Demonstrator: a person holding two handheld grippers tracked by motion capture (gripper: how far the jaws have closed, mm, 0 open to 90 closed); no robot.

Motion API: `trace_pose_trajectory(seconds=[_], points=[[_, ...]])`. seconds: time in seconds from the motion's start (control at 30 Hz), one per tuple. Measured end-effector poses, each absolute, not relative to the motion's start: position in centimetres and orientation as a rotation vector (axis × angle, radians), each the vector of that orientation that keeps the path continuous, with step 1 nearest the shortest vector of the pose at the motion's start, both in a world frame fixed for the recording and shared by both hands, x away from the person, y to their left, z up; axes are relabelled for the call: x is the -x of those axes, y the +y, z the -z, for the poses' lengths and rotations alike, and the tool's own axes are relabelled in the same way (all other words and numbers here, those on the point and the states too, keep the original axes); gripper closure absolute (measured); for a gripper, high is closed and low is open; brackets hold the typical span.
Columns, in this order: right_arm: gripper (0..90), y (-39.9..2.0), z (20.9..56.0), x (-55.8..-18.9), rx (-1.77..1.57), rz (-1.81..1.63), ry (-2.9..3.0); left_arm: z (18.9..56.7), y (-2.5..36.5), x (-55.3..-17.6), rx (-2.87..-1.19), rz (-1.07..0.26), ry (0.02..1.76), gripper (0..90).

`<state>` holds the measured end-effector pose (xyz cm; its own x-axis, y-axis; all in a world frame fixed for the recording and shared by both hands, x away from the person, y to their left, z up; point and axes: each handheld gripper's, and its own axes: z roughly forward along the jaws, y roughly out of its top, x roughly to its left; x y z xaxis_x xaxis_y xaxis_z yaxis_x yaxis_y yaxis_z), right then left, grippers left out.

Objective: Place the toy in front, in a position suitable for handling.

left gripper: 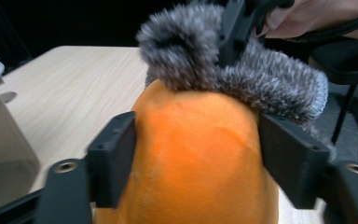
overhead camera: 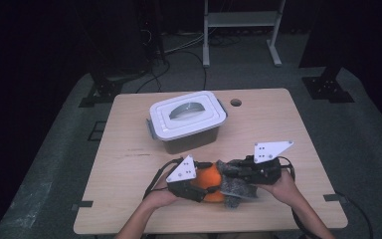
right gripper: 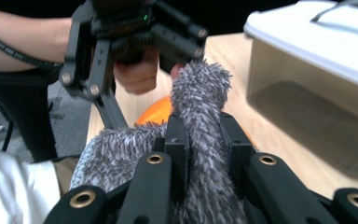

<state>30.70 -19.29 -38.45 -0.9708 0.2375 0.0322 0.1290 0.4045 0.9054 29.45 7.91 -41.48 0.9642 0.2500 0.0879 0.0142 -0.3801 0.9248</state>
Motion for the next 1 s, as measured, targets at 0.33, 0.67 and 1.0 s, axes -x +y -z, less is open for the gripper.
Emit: trace_pose_trajectory(seconds=[0.33, 0.67, 1.0], points=[[76.3, -21.6, 39.8, -31.1, -0.407, -1.642, 2.542, 43.3, 8.4, -30.4, -1.975, -0.198, 0.196, 18.4], [76.3, -21.8, 38.5, -30.7, -0.409, -1.630, 2.512, 43.1, 7.3, -29.6, -1.983, -0.249, 0.185, 36.8], [76.3, -22.1, 39.8, -31.4, -0.477, -1.551, 2.531, 42.6, 8.4, -30.0, -1.965, -0.266, 0.235, 38.6]])
